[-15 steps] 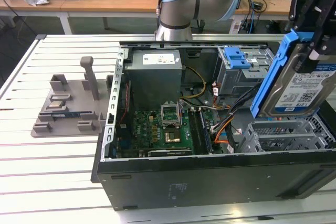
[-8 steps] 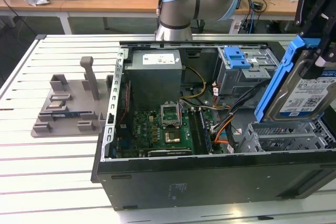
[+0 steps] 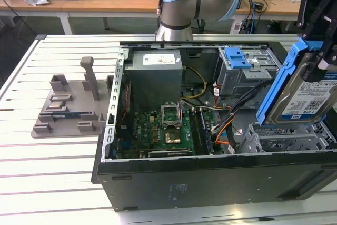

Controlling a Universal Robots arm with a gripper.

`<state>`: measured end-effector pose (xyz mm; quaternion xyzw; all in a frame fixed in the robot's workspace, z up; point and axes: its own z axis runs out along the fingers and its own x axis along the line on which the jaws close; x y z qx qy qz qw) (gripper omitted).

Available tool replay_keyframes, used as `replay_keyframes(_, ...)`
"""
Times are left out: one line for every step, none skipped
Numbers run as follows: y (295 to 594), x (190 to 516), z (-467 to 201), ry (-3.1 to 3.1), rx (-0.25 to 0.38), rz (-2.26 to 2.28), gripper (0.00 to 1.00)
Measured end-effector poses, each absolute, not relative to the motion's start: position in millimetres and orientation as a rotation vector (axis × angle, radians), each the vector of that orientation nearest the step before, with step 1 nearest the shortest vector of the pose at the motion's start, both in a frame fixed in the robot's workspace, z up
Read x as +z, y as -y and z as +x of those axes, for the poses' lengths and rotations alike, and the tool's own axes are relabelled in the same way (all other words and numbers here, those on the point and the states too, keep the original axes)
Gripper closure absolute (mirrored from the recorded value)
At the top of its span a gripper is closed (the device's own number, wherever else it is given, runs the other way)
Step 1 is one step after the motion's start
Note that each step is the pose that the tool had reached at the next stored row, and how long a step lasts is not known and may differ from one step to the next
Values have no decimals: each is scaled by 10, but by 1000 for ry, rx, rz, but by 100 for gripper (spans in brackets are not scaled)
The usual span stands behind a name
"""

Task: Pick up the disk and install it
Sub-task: 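Pick up the disk, then insert the disk into the insertion slot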

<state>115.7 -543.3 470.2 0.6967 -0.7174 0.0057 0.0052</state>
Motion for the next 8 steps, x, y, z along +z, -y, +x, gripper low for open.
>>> replay_keyframes(5433, 4702, 1157, 2246, 18, 2181, 63)
replay_keyframes(5433, 4702, 1158, 2246, 18, 2181, 63)
replay_keyframes(5433, 4702, 1158, 2246, 18, 2181, 63)
replay_keyframes(5433, 4702, 1158, 2246, 18, 2181, 63)
replay_keyframes(5433, 4702, 1159, 2246, 18, 2181, 63)
replay_keyframes(5433, 4701, 1160, 2246, 18, 2181, 63)
replay_keyframes(5432, 4698, 1167, 2246, 18, 2182, 63)
replay_keyframes(5433, 4693, 1168, 2246, 18, 2181, 63)
